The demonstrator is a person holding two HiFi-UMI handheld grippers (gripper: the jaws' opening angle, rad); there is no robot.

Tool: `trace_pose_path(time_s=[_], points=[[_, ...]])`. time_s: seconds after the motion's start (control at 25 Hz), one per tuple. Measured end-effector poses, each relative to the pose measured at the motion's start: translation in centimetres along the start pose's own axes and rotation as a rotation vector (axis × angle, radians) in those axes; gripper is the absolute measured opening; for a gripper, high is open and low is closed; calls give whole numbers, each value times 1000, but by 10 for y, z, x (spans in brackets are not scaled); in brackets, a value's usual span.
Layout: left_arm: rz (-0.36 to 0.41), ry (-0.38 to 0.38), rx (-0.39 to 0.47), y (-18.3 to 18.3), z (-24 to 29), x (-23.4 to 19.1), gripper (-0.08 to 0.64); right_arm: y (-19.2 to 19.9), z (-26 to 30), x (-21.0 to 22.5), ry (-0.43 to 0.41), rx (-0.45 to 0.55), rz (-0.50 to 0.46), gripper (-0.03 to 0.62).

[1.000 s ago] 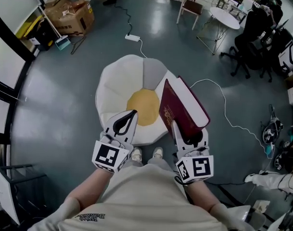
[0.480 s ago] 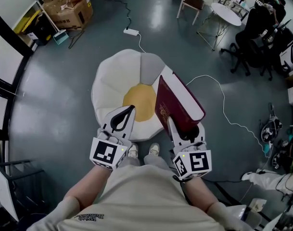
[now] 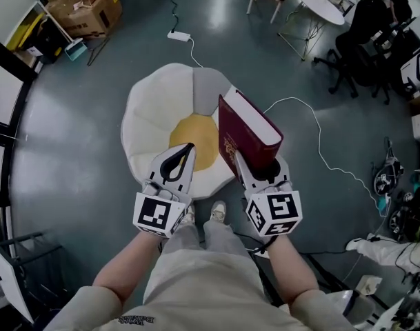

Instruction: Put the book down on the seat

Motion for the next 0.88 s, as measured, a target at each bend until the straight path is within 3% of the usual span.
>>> trace_pose_path(time_s=[0.24,0.36,0.44,0.88], points=[[-19,0,-6,52,58,-22,5,35,66,27,26,-56,-71,222],[-50,-15,49,84,86,-34,5,71,105,45,21,-102,-57,221],[-59,-29,70,112,102,-42,5,103,132,56,19,-131,-35,222],[-103,-24,-62,330,213,-68,5,317,280,106,-1,-313,142,221]])
Point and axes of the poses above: the fingertips, and each gripper's own axes: z forward along the fingers, x to its right, y out of its underside, the point moved 5 cm from there along -z, backward along the fingers, and after that the axes turned 9 degrees about -x, right-handed, at the moved point
